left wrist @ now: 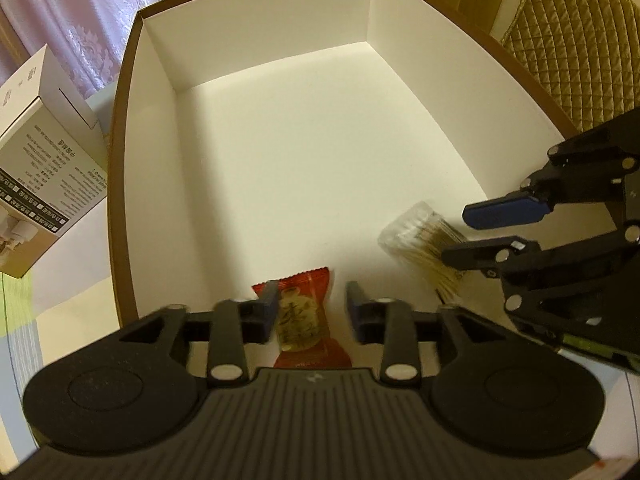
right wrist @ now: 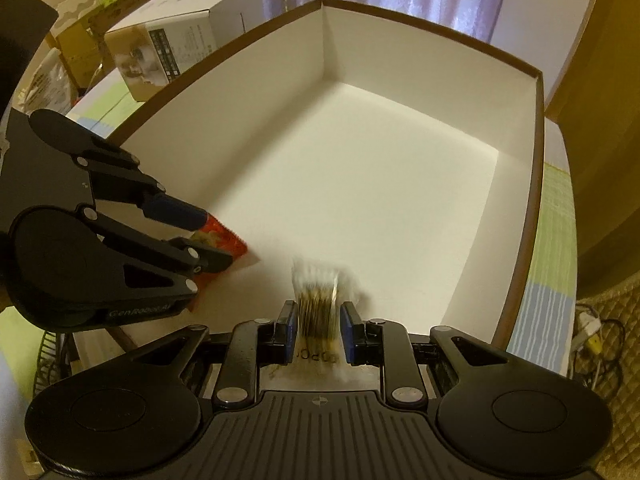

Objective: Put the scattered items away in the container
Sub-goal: 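Lower and release the candy packet and swab bag into the box with both tools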

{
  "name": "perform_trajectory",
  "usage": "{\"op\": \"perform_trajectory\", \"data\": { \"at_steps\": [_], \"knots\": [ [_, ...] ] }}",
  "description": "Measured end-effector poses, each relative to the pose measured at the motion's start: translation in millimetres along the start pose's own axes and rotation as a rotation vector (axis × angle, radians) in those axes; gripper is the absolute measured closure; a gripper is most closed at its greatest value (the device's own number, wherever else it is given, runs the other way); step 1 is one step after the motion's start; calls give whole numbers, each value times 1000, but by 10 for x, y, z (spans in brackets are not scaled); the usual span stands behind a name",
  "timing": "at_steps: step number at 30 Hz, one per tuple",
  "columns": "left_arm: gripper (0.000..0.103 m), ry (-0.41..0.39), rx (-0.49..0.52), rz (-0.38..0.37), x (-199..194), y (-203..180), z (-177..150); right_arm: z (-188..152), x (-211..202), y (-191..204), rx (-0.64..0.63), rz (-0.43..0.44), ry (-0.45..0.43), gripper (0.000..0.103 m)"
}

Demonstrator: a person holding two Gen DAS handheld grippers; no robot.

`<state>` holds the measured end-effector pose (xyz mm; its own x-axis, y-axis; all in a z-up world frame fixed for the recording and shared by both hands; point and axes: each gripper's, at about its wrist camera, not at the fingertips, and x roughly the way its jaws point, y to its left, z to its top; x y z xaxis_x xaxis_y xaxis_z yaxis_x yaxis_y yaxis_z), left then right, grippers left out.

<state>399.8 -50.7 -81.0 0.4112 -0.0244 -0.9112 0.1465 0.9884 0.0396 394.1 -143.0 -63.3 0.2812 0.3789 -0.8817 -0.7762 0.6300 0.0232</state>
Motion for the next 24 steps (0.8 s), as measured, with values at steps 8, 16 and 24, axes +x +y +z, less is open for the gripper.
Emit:
{"op": "perform_trajectory", "data": {
  "at_steps": [8,16,24],
  "knots": [
    [57,-13,26,6,-104,-12,18,-35,-117,4,-15,9,-39,65],
    [54,-30,34,12,-261,-29,31,-87,-275,36,-29,11,-74,48],
    [33,-64,28,35,-465,-35,4,-131,-443,11,23,-8,-103,25]
  ]
}}
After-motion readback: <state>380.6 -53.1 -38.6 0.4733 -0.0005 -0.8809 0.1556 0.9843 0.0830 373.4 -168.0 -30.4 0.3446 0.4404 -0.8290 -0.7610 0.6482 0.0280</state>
